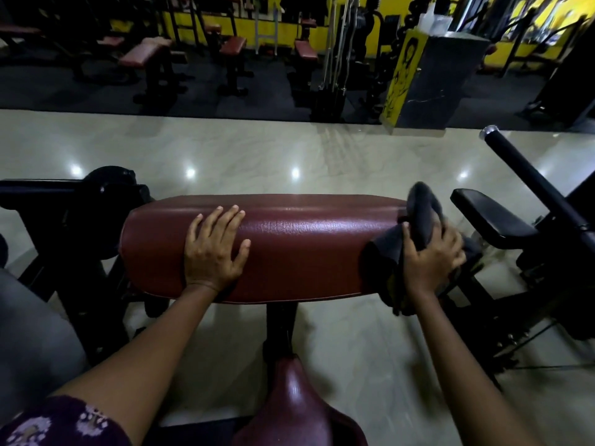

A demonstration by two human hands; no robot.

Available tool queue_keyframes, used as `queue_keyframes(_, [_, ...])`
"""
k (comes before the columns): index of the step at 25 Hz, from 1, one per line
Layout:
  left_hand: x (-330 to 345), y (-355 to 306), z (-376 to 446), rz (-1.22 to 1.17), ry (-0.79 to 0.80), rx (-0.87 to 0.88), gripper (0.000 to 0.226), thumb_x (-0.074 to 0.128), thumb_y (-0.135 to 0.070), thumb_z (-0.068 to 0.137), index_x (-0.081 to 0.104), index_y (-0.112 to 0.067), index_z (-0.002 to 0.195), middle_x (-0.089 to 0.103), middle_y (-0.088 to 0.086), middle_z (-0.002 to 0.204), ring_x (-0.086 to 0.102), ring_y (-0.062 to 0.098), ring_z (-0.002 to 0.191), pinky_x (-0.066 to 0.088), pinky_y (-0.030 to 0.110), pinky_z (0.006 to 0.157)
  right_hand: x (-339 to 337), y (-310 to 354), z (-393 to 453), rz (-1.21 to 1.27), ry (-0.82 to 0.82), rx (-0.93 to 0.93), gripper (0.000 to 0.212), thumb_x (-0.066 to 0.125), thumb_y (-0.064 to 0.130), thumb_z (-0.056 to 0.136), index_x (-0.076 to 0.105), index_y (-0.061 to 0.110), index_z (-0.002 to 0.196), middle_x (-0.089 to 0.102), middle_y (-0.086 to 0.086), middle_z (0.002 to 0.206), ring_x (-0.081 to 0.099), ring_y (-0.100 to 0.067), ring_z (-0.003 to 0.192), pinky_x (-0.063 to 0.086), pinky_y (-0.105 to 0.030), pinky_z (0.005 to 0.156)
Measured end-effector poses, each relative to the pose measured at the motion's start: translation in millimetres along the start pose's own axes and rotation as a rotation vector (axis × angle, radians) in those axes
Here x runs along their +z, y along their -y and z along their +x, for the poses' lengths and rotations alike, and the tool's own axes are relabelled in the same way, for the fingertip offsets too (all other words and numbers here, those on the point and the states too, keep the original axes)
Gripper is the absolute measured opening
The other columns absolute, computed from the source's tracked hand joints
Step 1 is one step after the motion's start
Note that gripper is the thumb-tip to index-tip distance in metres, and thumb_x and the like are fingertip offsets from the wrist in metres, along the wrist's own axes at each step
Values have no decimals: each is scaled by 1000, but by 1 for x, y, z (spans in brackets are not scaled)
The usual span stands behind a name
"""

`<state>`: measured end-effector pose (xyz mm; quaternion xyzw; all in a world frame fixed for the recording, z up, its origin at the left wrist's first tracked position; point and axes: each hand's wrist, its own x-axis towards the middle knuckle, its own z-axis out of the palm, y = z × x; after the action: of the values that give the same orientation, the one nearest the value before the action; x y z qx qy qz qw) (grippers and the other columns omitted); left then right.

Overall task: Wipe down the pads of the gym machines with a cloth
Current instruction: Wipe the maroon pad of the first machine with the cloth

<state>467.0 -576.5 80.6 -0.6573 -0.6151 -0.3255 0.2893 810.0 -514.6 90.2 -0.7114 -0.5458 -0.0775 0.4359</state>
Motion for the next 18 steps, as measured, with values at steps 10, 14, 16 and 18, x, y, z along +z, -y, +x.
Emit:
queue_keyframes(10, [3,2,-1,14,-12,24,49,39,-39,90,55,-12,128,58,6,130,52,27,121,30,44,105,31,66,-85,46,-184,277,47,40,53,94,48,27,132,51,-13,133,44,-31,118,38,-48,90])
queue_keyframes(14, [3,3,-1,13,-17,27,49,39,-38,90,56,-12,128,59,6,130,52,26,121,30,43,105,36,93,-108,80,-149,168,44,45,49,93,45,28,131,51,-14,133,39,-29,116,35,-48,92])
queue_keyframes(16, [4,3,-1,1,-23,27,49,40,-38,89,56,-12,128,59,6,130,52,26,121,30,44,105,41,102,-124,68,-110,-17,44,48,44,90,46,26,130,49,-15,134,40,-31,113,31,-49,93])
queue_keyframes(18, [4,3,-2,-4,-28,31,49,40,-37,89,56,-11,128,58,6,130,51,26,121,30,44,105,42,101,-140,22,-61,-288,42,52,34,87,48,25,128,43,-12,134,41,-32,108,30,-50,92])
